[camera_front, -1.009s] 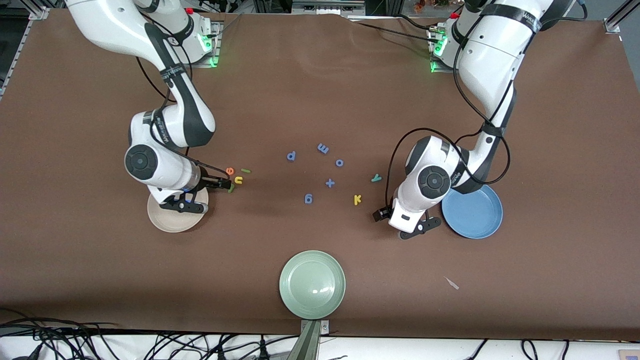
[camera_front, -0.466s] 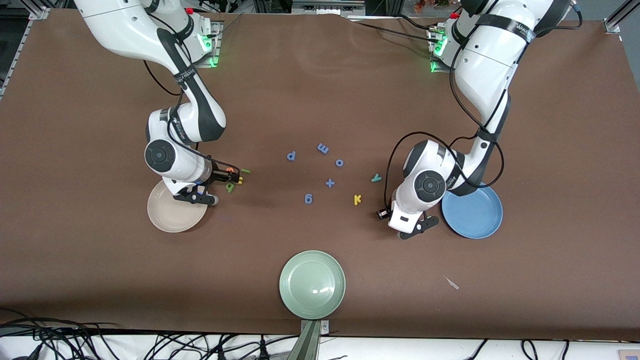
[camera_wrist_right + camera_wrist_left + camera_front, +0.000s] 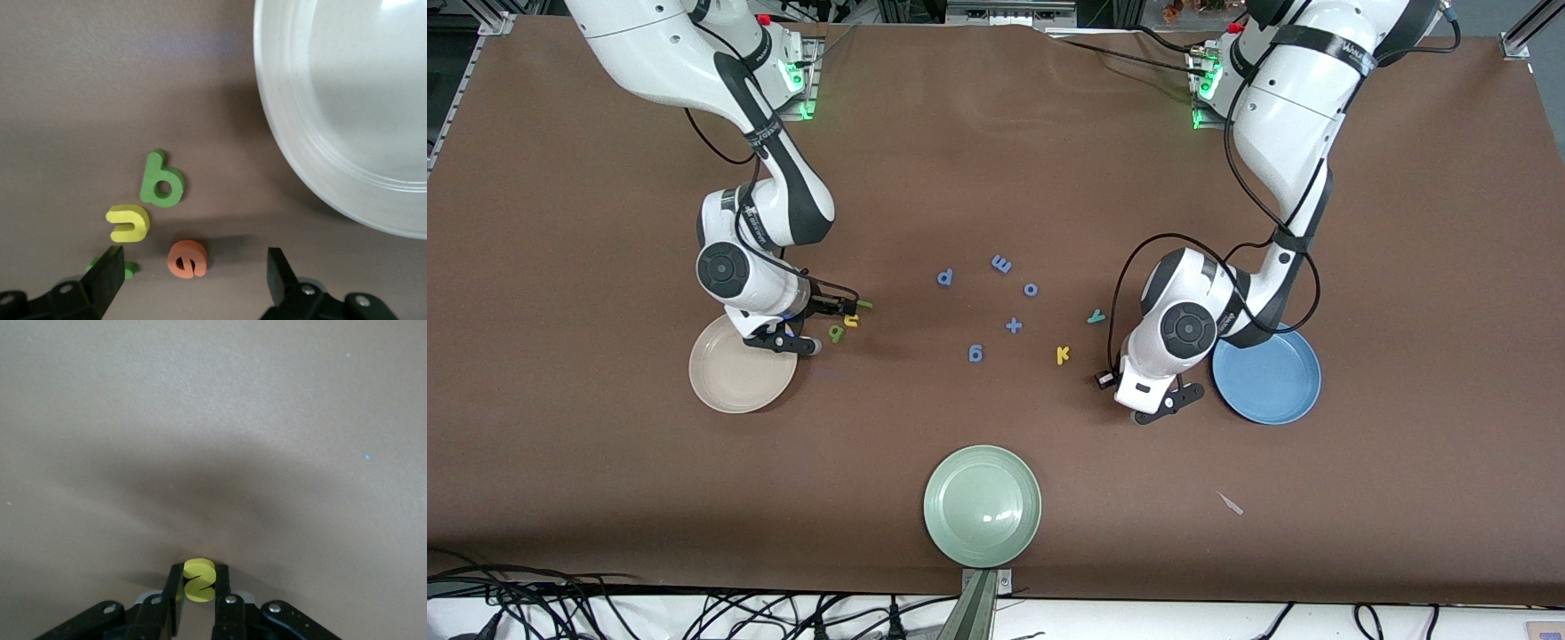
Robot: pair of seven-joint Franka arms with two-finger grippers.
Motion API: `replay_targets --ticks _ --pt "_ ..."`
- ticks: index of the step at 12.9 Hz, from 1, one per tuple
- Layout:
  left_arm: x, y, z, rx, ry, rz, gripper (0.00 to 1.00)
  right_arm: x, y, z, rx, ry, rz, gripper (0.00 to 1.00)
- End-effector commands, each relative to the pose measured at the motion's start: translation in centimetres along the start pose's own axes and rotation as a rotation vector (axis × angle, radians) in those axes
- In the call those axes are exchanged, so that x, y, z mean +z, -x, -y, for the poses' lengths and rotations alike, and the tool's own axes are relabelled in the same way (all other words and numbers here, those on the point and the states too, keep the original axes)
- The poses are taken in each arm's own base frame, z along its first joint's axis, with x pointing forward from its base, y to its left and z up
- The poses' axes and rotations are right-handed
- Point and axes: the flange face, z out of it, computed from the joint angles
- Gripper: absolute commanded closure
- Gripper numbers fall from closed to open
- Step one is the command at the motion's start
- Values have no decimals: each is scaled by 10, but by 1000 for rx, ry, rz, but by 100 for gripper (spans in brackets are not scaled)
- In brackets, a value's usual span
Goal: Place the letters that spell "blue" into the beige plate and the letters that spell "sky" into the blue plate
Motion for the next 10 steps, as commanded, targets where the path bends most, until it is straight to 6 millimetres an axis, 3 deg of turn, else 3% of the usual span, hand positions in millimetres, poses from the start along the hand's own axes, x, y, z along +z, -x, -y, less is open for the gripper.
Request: replay_targets --ticks 1,4,8,10 --pt "-21 9 -5 61 -96 -21 99 6 14 -4 18 -9 -4 8" --pt "-64 2 15 168 -243 -45 99 13 20 -4 13 -9 -3 14" --pt "-79 -53 90 366 -329 34 98 18 23 -6 12 -13 -21 40" --pt "-72 -75 125 440 -328 83 98 15 23 -5 10 -15 -24 53"
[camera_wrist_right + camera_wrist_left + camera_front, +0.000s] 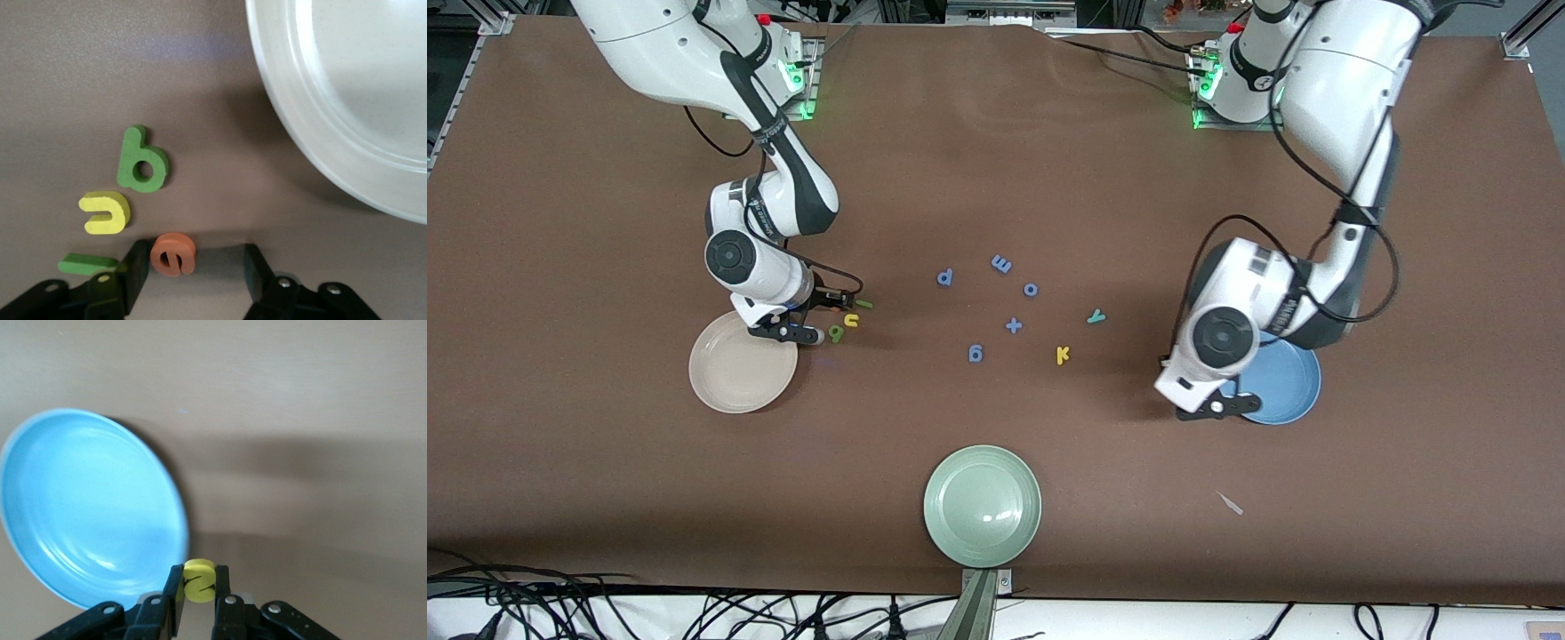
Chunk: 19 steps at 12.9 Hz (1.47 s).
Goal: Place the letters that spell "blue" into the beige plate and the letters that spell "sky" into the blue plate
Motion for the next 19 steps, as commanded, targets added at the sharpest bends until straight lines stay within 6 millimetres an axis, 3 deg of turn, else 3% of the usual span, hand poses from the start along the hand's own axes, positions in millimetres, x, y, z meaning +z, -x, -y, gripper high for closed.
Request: replay_targets --ticks 1,2,3,4,6,10,12,14,17,19 --pt "25 -5 49 118 -10 44 98 -1 8 0 13 -12 -8 54" --pt "34 -5 55 145 -5 53 95 -4 8 1 11 -15 -11 57" --pt "40 -6 56 146 -3 54 62 -4 7 0 12 -15 -11 57" --pt "42 -6 55 142 2 59 1 -5 8 0 12 -14 -10 59" --pt "33 -5 47 149 13 49 0 -13 7 2 6 -20 -21 61" --pt "-20 15 -31 256 90 -22 0 -41 0 5 0 -17 4 62" --pt "-24 23 -63 279 164 -29 0 -47 -3 6 11 -11 23 62" --pt "-32 21 -82 248 284 -84 0 -46 -3 6 11 -12 22 62" --pt "-30 58 -160 317 302 -101 0 -28 -1 5 11 -15 3 59" --pt "-22 64 -185 238 328 -130 0 -21 1 4 12 -14 1 59"
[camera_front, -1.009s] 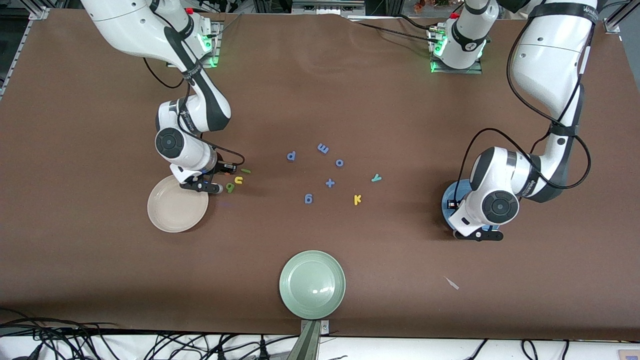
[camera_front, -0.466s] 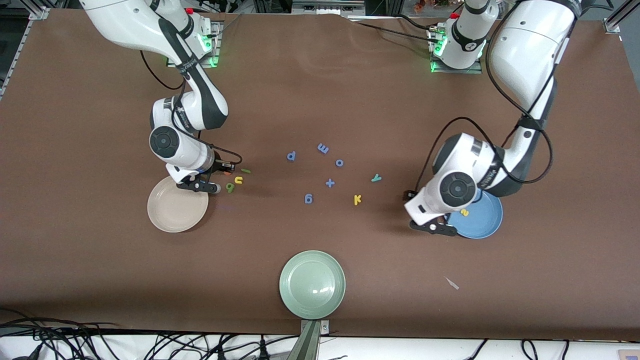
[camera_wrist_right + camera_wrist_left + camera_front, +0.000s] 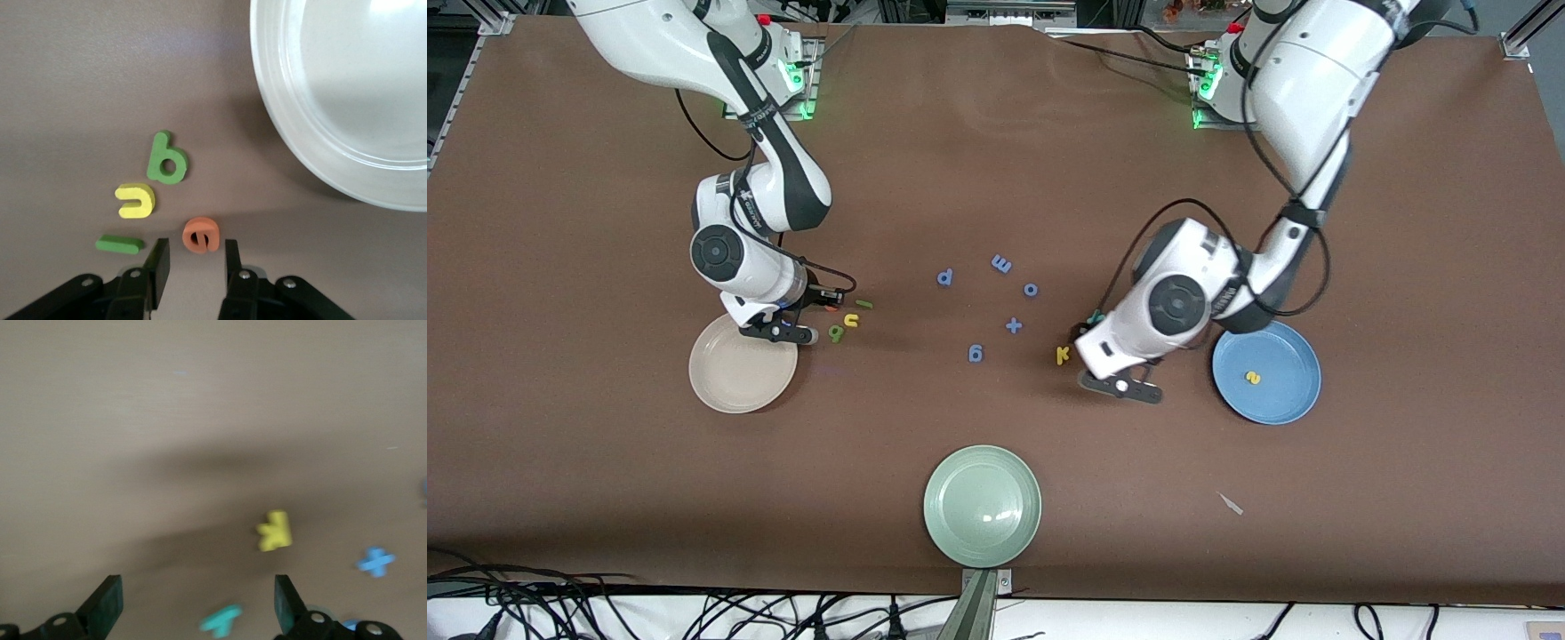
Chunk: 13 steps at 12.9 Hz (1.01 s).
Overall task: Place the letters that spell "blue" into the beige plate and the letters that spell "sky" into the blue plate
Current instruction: 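Grasp the yellow k letter with the left gripper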
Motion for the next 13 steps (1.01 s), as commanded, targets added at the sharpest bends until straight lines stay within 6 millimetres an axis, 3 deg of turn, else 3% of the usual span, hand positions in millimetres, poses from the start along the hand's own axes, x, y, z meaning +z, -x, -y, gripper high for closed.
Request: replay_targets --ticks 1,6,10,13 --pt "17 2 -30 -74 21 -37 0 11 5 -1 15 -10 -6 59" --pt "51 5 -43 -70 -10 -81 0 22 10 -3 14 -12 -21 61" --pt "65 8 -46 -83 -41 -82 2 26 12 2 3 -12 -27 73" --pt "75 10 -45 -53 -73 -84 31 25 12 2 3 -11 -26 81"
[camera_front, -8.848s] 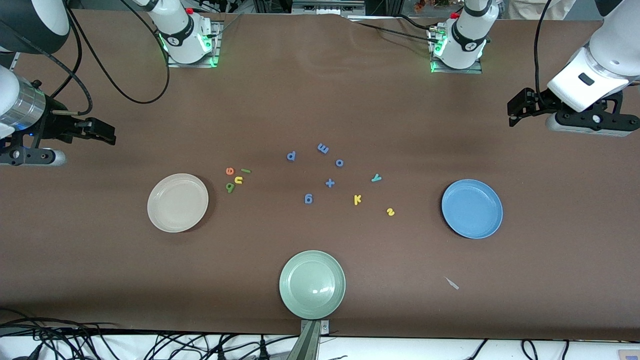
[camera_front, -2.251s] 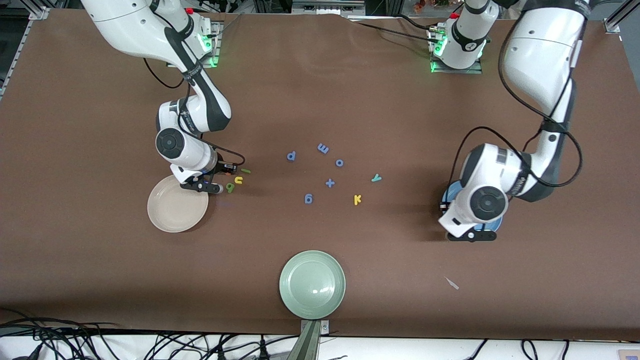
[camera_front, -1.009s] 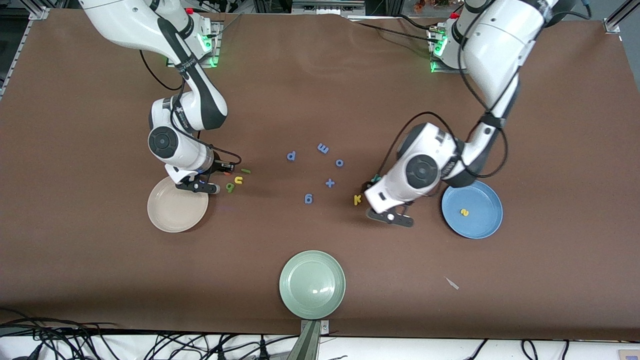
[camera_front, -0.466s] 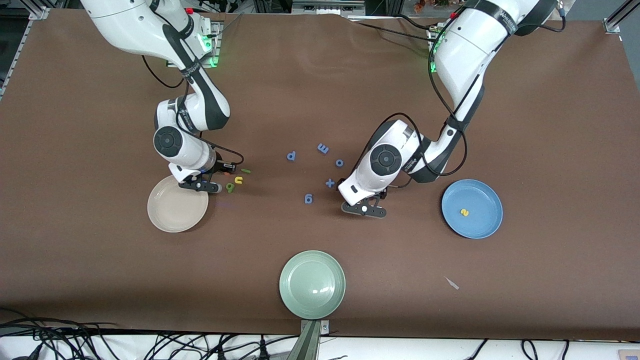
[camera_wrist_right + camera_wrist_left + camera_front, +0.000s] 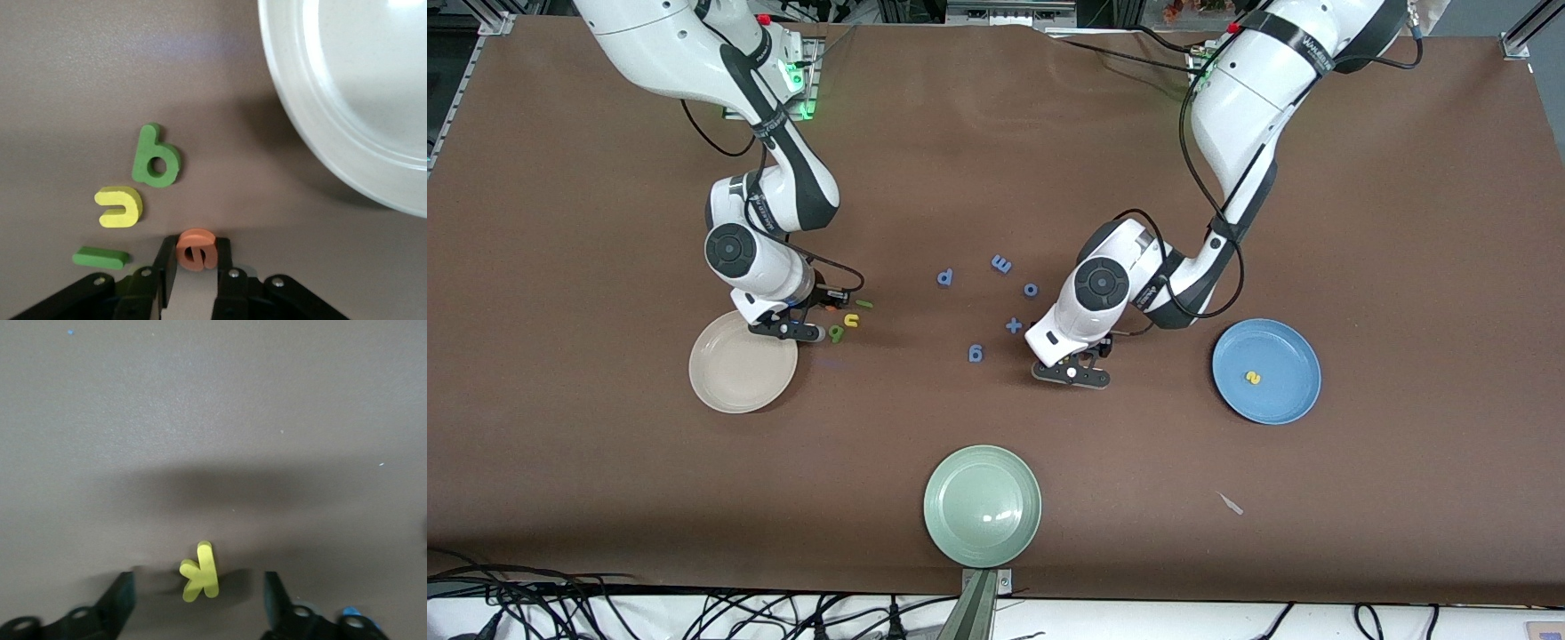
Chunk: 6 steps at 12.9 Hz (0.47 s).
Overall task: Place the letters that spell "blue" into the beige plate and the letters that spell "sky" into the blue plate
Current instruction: 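Grasp the yellow k letter with the left gripper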
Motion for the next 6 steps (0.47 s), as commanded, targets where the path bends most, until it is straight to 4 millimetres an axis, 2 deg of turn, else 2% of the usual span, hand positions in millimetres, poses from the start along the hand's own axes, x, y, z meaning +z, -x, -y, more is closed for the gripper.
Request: replay_targets --ticks 1,3,4,5,6 --pt "8 1 -1 5 -23 -13 44 -2 5 3 9 -11 -4 81" --pt "7 -2 6 -10 -20 -11 83 -21 -1 4 -9 -17 -13 81" --pt "5 -3 6 -14 -17 -11 95 -34 -5 4 -10 -12 8 80" --pt "2 -4 9 -18 -18 -15 100 -47 -12 3 -15 -8 30 80" --pt "-1 -7 13 -25 -18 -14 100 -61 -22 -5 -21 0 45 80"
